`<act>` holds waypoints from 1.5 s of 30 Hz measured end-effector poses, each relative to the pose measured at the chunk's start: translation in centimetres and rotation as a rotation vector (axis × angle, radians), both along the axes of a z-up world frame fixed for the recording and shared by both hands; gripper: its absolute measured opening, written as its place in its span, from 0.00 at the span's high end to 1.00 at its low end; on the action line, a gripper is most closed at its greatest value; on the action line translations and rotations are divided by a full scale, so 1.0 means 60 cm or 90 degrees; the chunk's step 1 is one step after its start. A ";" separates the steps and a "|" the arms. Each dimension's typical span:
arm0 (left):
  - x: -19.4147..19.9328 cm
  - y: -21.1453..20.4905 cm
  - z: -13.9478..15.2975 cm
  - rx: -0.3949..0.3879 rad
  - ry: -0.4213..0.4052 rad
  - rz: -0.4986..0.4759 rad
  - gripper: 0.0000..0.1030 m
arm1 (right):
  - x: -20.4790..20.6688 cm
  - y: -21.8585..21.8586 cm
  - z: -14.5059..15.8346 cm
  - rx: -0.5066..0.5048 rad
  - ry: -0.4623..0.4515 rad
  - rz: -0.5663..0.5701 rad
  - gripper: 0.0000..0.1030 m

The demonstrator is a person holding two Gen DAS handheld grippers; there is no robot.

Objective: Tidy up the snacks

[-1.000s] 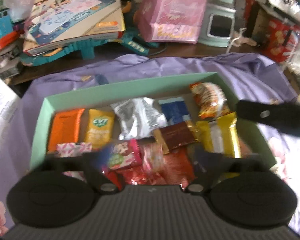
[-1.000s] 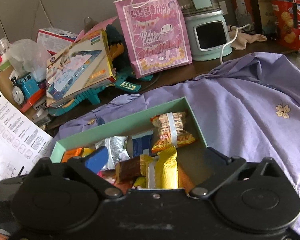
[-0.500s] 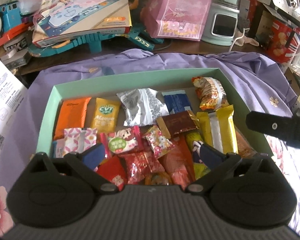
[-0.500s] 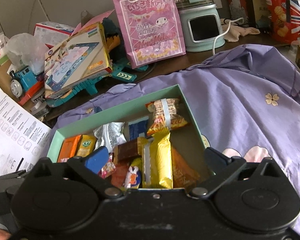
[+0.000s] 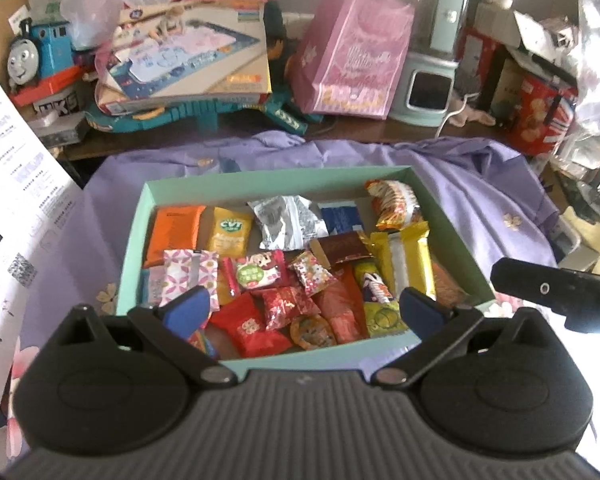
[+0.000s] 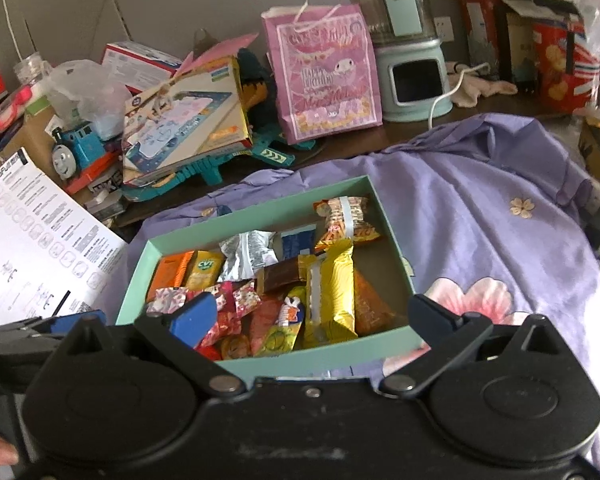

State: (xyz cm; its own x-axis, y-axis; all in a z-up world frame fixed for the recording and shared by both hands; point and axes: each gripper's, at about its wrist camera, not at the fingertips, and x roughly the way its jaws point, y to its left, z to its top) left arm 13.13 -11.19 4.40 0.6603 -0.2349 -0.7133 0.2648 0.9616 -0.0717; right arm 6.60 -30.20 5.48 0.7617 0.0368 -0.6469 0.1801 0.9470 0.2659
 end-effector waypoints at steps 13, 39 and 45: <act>-0.113 0.090 0.011 0.025 -0.012 0.040 0.00 | -0.097 0.011 0.007 -0.007 0.080 -0.026 0.00; -0.131 0.193 -0.101 0.055 0.079 0.149 0.00 | -0.130 0.091 -0.109 -0.077 0.209 0.007 0.00; -0.123 0.200 -0.108 0.055 0.088 0.160 0.00 | -0.118 0.087 -0.111 -0.075 0.216 0.006 0.00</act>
